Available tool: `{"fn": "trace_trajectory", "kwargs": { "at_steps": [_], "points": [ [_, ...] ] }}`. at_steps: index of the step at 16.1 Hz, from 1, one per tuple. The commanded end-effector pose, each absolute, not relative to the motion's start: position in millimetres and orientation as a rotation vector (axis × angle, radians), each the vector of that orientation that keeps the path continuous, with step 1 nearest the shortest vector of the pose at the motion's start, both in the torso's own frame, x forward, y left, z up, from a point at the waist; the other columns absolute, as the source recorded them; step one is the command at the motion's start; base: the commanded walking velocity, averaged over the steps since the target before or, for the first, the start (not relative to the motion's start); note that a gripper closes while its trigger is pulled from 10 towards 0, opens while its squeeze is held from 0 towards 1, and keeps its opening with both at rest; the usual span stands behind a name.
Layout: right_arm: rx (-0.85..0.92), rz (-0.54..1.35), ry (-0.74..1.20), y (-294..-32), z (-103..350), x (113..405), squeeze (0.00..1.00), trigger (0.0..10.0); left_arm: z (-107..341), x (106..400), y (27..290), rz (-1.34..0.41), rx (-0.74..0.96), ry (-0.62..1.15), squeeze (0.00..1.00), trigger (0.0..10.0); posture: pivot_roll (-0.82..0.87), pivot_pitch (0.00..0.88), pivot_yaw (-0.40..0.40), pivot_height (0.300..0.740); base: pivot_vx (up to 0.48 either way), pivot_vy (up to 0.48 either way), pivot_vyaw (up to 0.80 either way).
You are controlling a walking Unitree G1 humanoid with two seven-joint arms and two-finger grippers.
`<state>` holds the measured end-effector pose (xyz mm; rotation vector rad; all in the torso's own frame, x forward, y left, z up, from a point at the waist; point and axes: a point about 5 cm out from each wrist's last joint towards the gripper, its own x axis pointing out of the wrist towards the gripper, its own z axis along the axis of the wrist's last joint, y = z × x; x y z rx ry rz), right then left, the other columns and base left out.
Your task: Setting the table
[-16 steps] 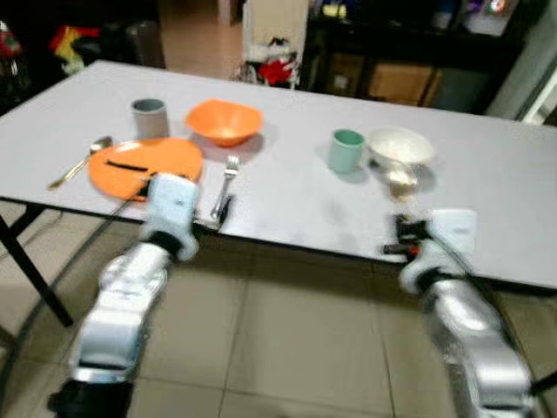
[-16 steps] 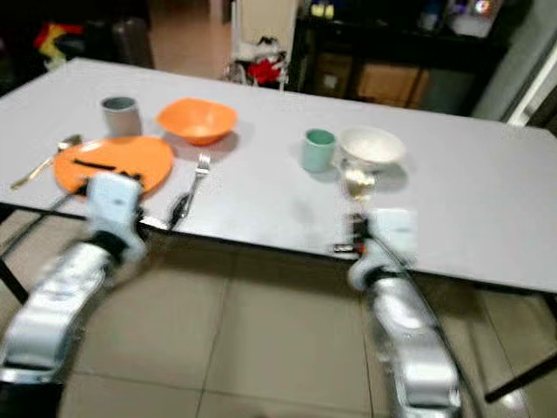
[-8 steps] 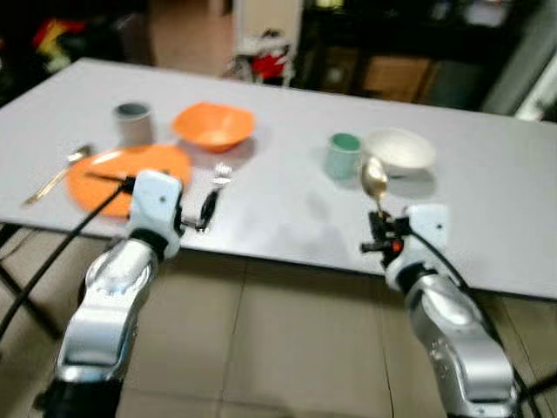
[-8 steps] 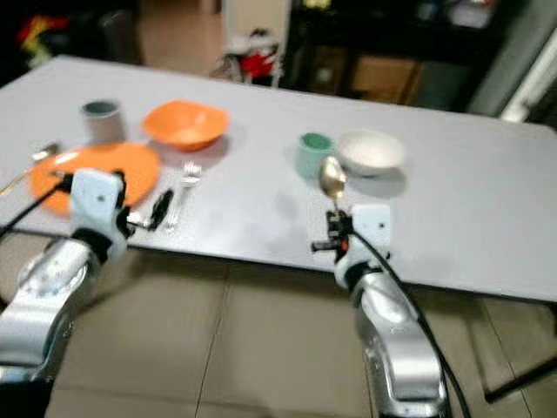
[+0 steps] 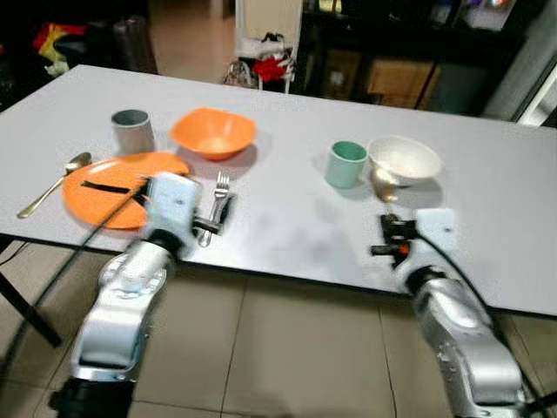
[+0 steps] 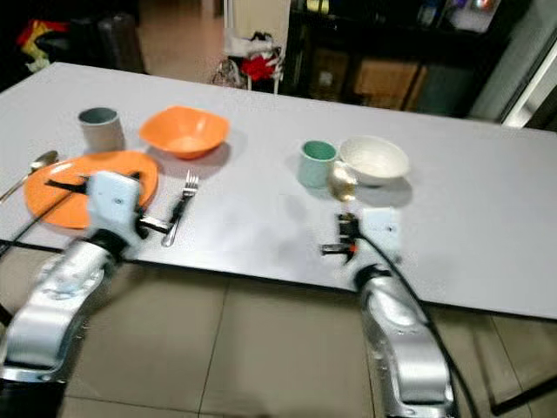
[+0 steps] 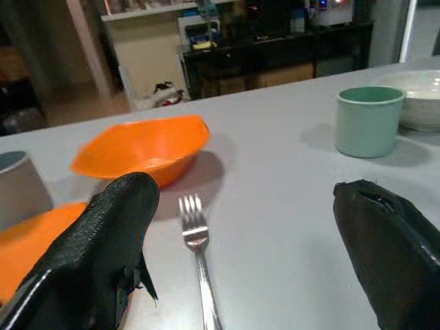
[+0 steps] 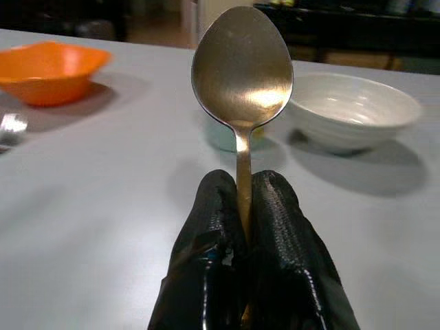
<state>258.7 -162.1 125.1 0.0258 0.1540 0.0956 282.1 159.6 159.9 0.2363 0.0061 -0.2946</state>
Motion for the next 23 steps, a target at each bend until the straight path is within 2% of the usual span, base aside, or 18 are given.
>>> {"fn": "trace_trajectory", "kwargs": {
  "at_steps": [1, 9, 12, 19, 23],
  "points": [
    [0.032, 0.107, 0.134, -159, 129, 260, 0.0, 10.0, 165, 283, 163, -0.283, 0.25, -0.013, 0.0, 10.0, 0.04, 0.0, -0.053, 0.74, 0.285, 0.0, 0.0],
    [0.03, 0.121, 0.163, -154, 125, 261, 0.0, 10.0, 165, 283, 163, -0.298, 0.256, -0.011, 0.0, 10.0, 0.04, 0.0, -0.05, 0.74, 0.287, 0.0, 0.0],
    [-0.027, 0.116, 0.227, -155, 117, 267, 0.0, 10.0, 165, 282, 160, -0.345, 0.268, 0.0, 0.0, 10.0, 0.04, 0.0, -0.05, 0.74, 0.176, 0.0, 0.0],
    [-0.043, 0.034, 0.462, -154, 91, 308, 0.0, 10.0, 168, 274, 154, -0.53, 0.309, 0.033, 0.0, 10.0, 0.05, 0.0, -0.034, 0.74, 0.0, 0.0, 0.0],
    [0.002, 0.02, 0.485, -147, 90, 327, 0.0, 10.0, 168, 266, 149, -0.647, 0.344, 0.069, 0.0, 10.0, 0.06, 0.0, -0.034, 0.74, 0.0, 0.0, 0.0]
  ]
}}
